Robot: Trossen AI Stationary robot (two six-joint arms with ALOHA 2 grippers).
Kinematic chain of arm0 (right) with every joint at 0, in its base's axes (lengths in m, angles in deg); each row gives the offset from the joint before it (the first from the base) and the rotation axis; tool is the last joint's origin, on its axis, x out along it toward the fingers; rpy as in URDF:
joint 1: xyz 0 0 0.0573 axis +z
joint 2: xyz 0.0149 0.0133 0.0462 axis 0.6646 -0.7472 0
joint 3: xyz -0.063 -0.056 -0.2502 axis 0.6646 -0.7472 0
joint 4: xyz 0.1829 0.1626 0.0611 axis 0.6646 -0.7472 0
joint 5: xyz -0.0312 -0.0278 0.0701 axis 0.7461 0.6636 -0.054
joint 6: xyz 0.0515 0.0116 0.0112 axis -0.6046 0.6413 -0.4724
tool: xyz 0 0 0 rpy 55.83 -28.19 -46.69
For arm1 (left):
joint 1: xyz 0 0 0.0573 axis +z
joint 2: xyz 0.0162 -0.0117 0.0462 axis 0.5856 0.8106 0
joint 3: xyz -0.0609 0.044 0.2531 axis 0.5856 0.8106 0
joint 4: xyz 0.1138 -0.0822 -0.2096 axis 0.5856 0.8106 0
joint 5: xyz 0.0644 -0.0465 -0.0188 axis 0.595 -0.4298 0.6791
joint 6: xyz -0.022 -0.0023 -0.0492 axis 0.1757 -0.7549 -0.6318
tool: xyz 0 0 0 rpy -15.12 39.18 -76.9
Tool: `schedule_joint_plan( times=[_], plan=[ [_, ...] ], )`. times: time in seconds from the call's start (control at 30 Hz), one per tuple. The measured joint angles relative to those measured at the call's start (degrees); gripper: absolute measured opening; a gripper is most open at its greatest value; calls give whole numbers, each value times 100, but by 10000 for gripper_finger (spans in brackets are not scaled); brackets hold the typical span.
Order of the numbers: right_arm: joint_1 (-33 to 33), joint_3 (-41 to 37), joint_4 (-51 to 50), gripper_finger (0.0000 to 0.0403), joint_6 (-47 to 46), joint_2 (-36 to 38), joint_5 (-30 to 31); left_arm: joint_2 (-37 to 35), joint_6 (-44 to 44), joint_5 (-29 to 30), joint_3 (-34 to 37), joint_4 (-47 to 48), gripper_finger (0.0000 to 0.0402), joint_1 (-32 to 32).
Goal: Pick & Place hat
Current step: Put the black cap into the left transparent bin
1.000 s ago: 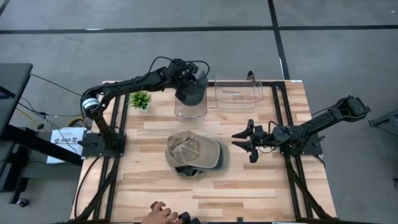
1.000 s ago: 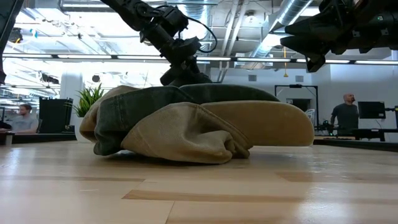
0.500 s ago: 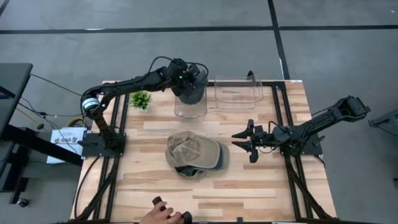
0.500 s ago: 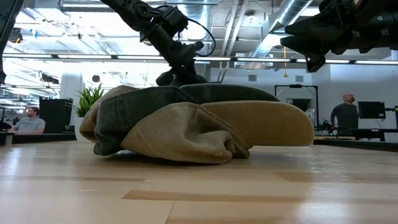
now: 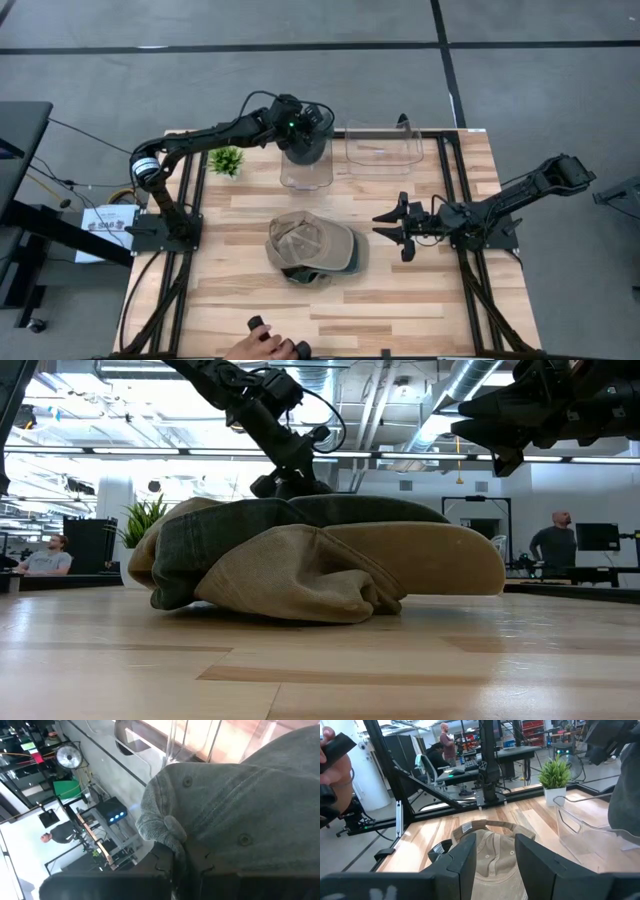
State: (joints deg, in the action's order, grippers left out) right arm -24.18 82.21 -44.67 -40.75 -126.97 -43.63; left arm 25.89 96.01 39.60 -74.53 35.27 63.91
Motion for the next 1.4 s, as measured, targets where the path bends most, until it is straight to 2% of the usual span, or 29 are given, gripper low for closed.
schedule_joint_plan(
  times=[0.63, 0.77, 0.97, 1.4],
  plan=[
    [0, 0, -2, 124, 0, 0, 0, 0, 148, -217, 0, -365, 15, -188],
    [2, 0, -2, 124, 0, 0, 0, 0, -238, -222, 0, -365, 20, -106],
    [0, 0, -2, 124, 0, 0, 0, 0, -1272, -222, 0, -388, 37, -102],
    [2, 0, -2, 124, -2, 0, 0, 0, -1252, -144, 0, -436, 124, -96]
  ],
)
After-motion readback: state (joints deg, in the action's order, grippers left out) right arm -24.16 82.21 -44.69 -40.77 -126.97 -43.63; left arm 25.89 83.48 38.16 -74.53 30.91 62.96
